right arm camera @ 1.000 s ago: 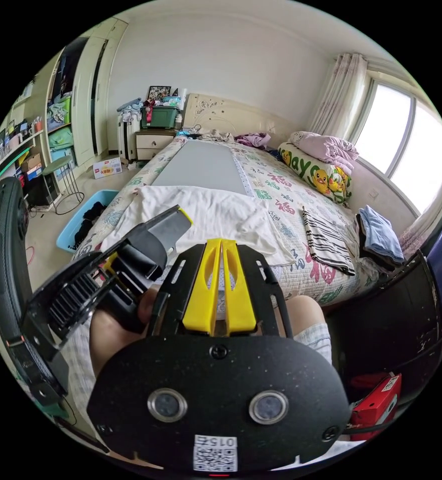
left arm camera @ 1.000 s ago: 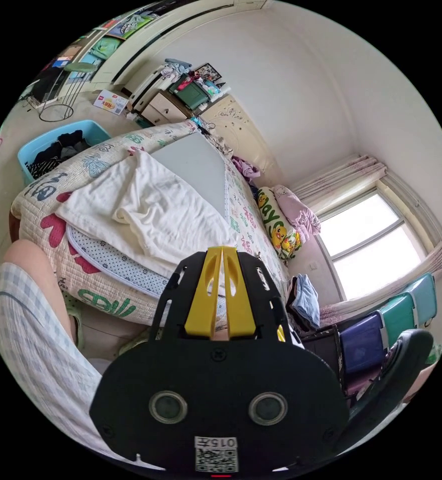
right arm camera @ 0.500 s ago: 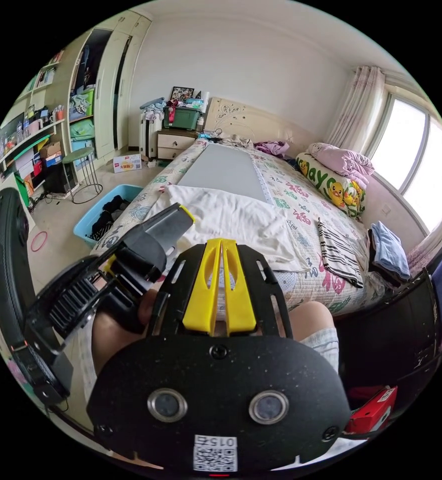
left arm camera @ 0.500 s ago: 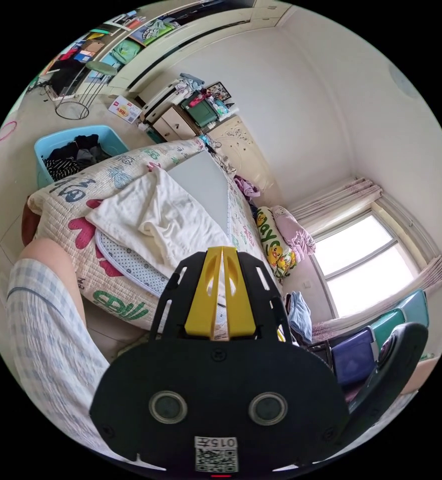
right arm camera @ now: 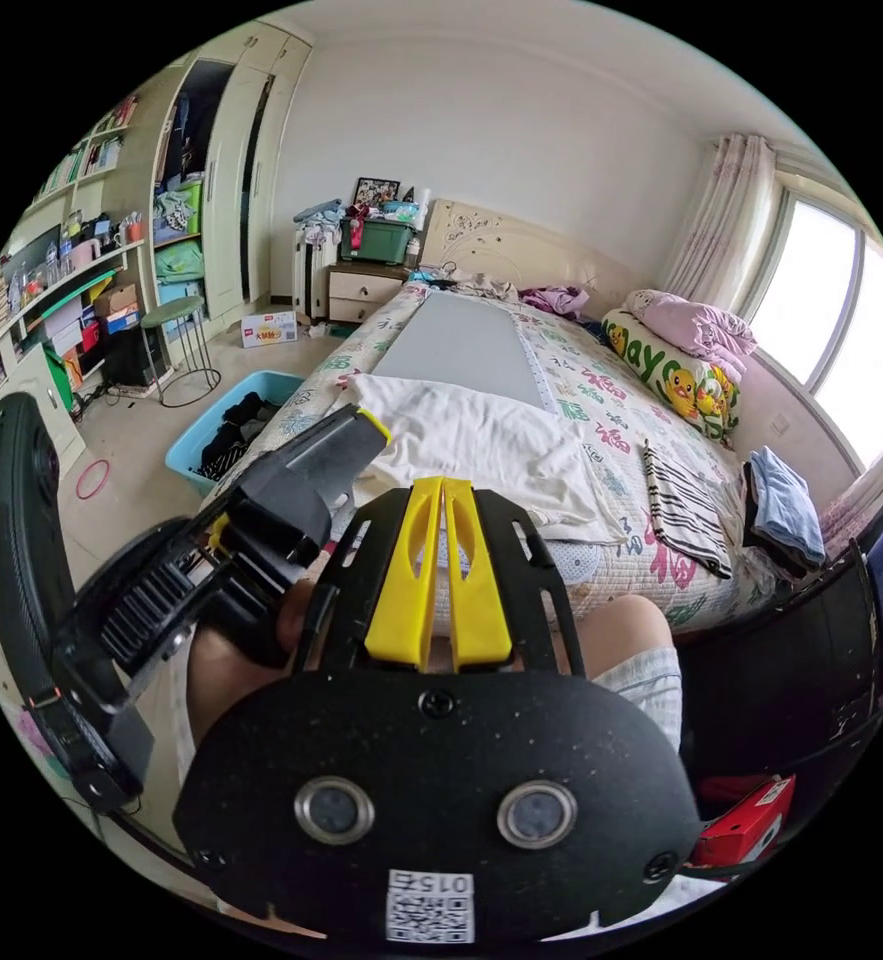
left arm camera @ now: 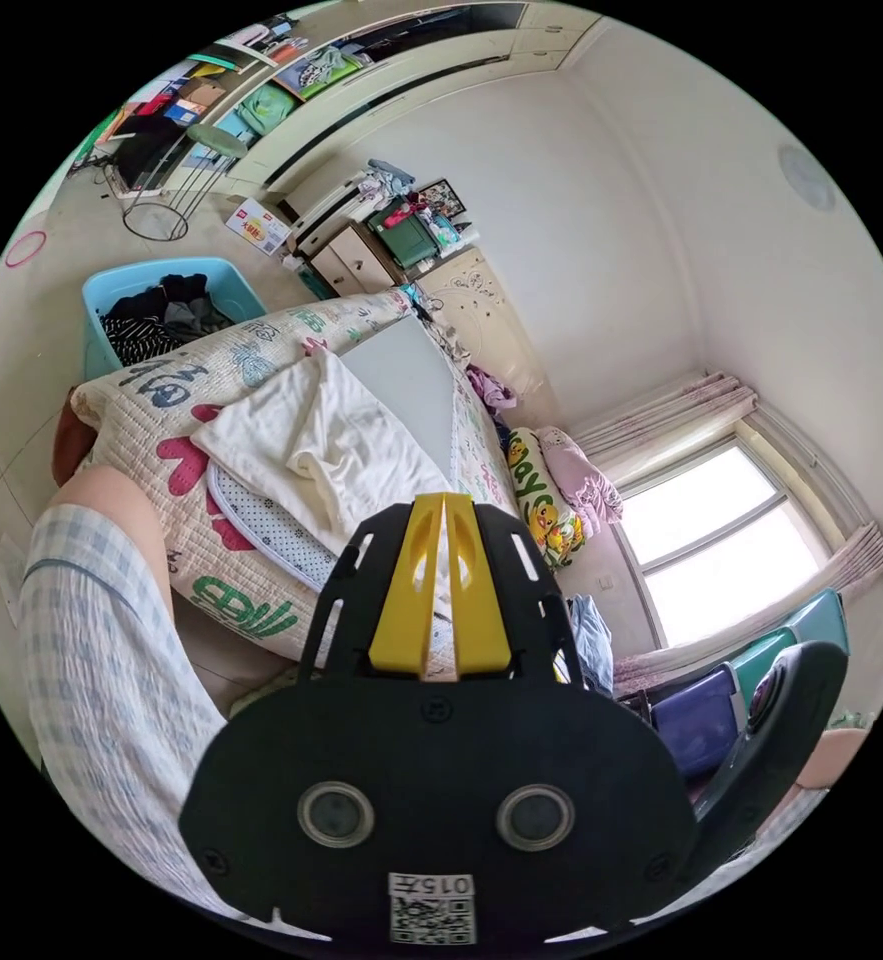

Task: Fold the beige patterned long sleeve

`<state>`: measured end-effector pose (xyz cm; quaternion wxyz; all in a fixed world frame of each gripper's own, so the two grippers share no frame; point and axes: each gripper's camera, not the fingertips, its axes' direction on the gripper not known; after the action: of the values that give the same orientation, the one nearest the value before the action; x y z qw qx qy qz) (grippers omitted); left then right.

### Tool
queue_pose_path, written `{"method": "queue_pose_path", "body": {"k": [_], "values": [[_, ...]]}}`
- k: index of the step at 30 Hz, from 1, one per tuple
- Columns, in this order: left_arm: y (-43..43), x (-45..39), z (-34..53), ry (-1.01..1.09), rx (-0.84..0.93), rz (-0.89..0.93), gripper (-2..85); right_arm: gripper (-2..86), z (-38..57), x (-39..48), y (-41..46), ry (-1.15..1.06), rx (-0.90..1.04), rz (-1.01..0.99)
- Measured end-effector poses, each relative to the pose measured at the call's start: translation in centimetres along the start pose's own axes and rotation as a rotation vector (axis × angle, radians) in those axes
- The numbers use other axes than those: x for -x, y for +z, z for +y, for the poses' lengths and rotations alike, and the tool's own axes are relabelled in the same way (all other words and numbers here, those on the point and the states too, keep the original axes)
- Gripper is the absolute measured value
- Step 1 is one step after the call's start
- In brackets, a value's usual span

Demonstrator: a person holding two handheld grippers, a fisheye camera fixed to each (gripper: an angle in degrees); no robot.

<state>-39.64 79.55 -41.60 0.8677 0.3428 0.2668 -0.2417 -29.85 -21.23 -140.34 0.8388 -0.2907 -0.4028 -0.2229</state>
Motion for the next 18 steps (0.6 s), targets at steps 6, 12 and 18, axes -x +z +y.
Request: {"method": "queue_pose_path", "body": {"k": [6,12,18], "values": [[-0.2,0.9,-1.2,-0.007,-0.001,-0.004,-0.9,-0.5,-0.8,0.1,0.6,0.029,0.015,-0.035],[0.4,3.8,-2.9,-0.086,0.004,0.0,-0.9,-0.6,-2.0,1.9,3.1,0.006,0.059,-0.04],[1.2,7.4,-5.7,-0.164,0.015,-0.009,-0.9,-0.6,-3.9,5.6,6.8,-0.096,0.112,-0.015]]}}
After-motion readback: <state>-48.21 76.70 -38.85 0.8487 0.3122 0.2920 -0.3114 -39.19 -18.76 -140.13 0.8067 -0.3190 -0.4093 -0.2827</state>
